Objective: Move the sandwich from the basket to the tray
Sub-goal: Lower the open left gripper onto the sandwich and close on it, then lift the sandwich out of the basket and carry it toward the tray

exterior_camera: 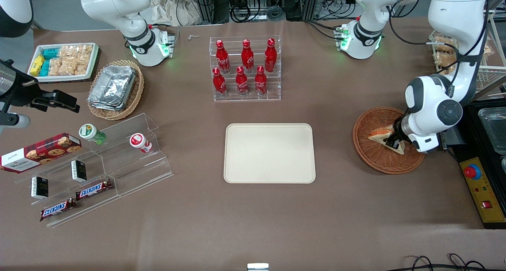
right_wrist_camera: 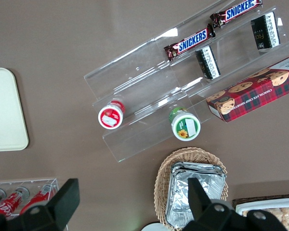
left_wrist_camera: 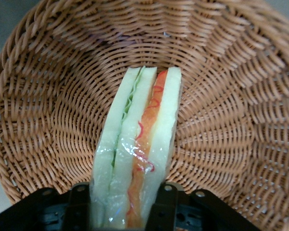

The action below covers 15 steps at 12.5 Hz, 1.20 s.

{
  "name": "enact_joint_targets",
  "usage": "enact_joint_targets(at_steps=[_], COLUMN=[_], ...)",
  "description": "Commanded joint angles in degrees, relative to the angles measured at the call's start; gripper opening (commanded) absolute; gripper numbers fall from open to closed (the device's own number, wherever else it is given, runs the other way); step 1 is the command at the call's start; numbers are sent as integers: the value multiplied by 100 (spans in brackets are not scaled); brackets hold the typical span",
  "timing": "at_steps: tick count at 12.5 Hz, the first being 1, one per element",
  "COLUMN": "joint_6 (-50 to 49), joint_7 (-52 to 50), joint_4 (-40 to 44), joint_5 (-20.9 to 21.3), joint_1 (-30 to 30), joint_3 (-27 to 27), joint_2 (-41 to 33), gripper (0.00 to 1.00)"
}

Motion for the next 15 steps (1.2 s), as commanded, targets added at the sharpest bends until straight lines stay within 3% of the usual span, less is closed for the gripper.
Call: enact_joint_targets(at_steps=[1, 4, 7, 10, 15], joint_6=[-269, -1323, -2712, -3102, -2910], joint_7=[-323, -183, 256, 906, 1918], joint_4=[-51, 343, 1370, 1776, 2050], joint_5=[52, 79, 79, 61, 61], joint_1=[-38, -73, -65, -73, -73], joint_3=[-43, -113, -709, -1184, -2248], joint_2=[-636, -1235, -1175, -1210, -974], gripper=[0, 0, 0, 0, 0])
